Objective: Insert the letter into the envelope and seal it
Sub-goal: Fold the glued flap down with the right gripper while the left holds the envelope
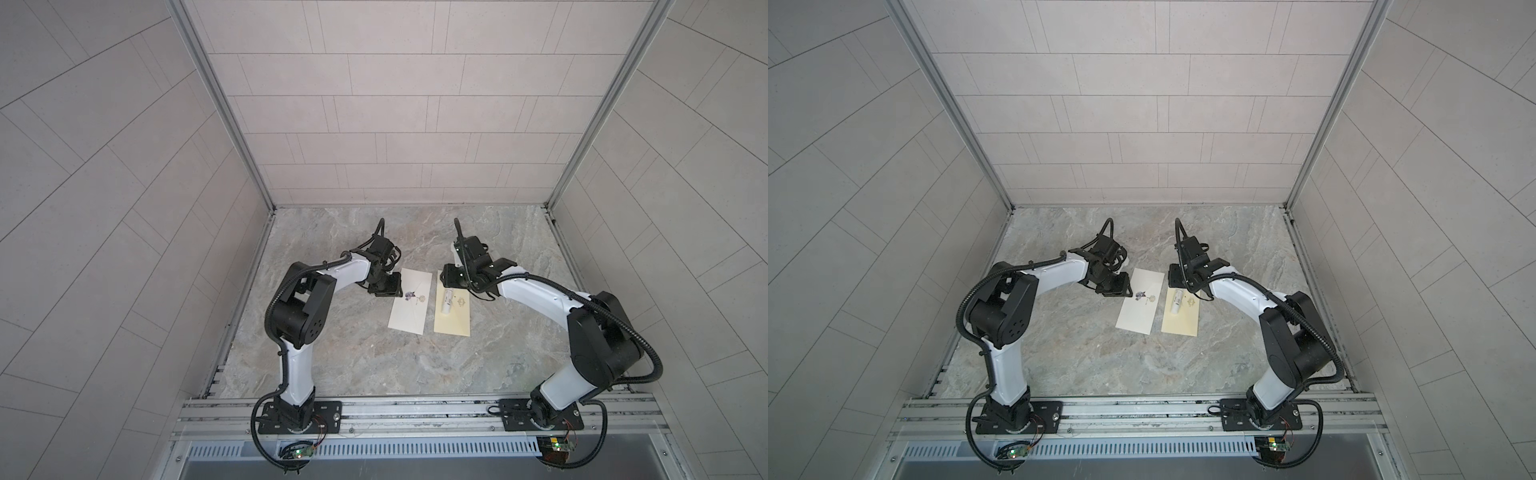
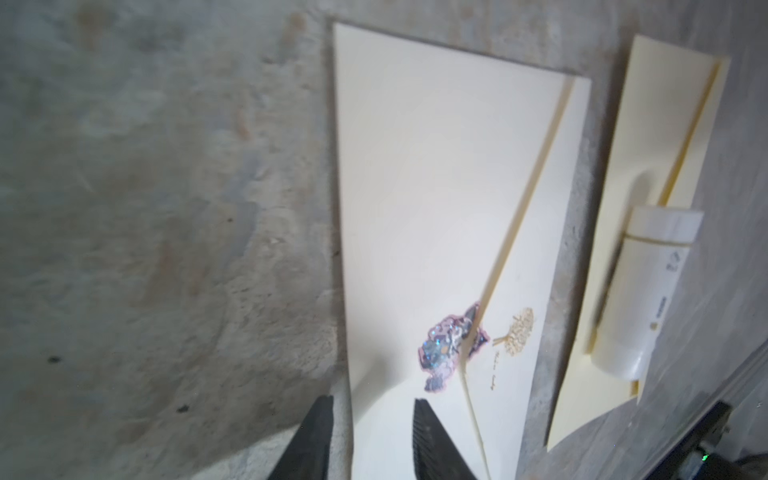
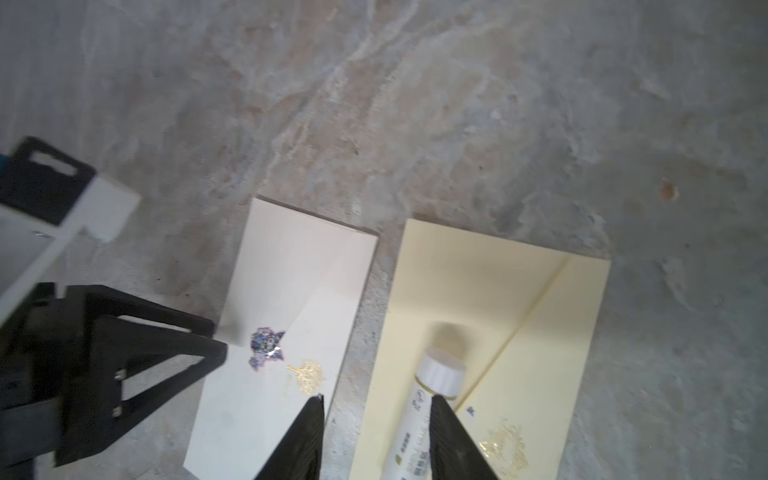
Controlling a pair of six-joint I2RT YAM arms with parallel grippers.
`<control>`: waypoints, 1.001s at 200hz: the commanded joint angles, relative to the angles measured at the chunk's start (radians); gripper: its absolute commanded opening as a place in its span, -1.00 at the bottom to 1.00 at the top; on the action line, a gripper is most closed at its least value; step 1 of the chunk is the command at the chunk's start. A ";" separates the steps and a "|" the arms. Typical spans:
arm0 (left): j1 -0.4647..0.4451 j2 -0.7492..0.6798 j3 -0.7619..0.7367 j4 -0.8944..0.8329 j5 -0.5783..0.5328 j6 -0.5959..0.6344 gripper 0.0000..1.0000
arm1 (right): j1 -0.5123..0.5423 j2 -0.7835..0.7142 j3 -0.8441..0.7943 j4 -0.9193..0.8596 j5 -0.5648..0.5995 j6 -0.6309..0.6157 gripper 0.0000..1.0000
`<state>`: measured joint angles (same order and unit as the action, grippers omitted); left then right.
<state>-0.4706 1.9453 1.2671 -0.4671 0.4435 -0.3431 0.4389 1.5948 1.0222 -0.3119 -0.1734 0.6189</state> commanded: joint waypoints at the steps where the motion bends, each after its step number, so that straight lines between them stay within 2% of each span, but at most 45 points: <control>1: 0.008 -0.071 0.042 -0.006 -0.018 0.023 -0.03 | -0.026 -0.049 -0.028 -0.018 0.020 0.057 -0.06; 31: -0.005 -0.112 0.040 -0.008 -0.021 0.089 0.14 | -0.078 -0.061 -0.058 -0.046 0.036 0.077 -0.01; 46: -0.022 -0.118 0.035 0.000 -0.010 0.109 0.17 | -0.088 -0.055 -0.055 -0.057 0.029 0.065 0.00; 76: -0.052 -0.121 0.012 0.053 0.029 0.119 0.18 | -0.057 -0.036 -0.031 -0.059 -0.070 -0.018 -0.02; 102: -0.045 -0.108 0.002 0.083 0.007 0.061 0.09 | 0.030 -0.007 0.010 -0.043 -0.146 -0.066 -0.29; 124: -0.004 -0.121 -0.051 0.185 0.002 -0.086 0.06 | 0.101 0.080 0.084 -0.050 -0.173 -0.070 -0.68; 136: 0.029 -0.130 -0.090 0.244 -0.008 -0.168 0.06 | 0.136 0.149 0.143 -0.068 -0.185 -0.074 -0.79; 155: 0.058 -0.140 -0.124 0.264 -0.040 -0.223 0.06 | 0.183 0.265 0.255 -0.121 -0.204 -0.098 -0.85; 177: 0.059 -0.139 -0.123 0.215 -0.074 -0.198 0.05 | 0.215 0.369 0.367 -0.207 -0.178 -0.130 -0.87; 200: 0.059 -0.143 -0.133 0.181 -0.092 -0.171 0.04 | 0.217 0.430 0.413 -0.256 -0.125 -0.117 -0.88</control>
<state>-0.3992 1.8404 1.1473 -0.2638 0.3897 -0.5083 0.6586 1.9945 1.3911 -0.4564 -0.3538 0.5186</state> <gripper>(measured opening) 0.523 0.065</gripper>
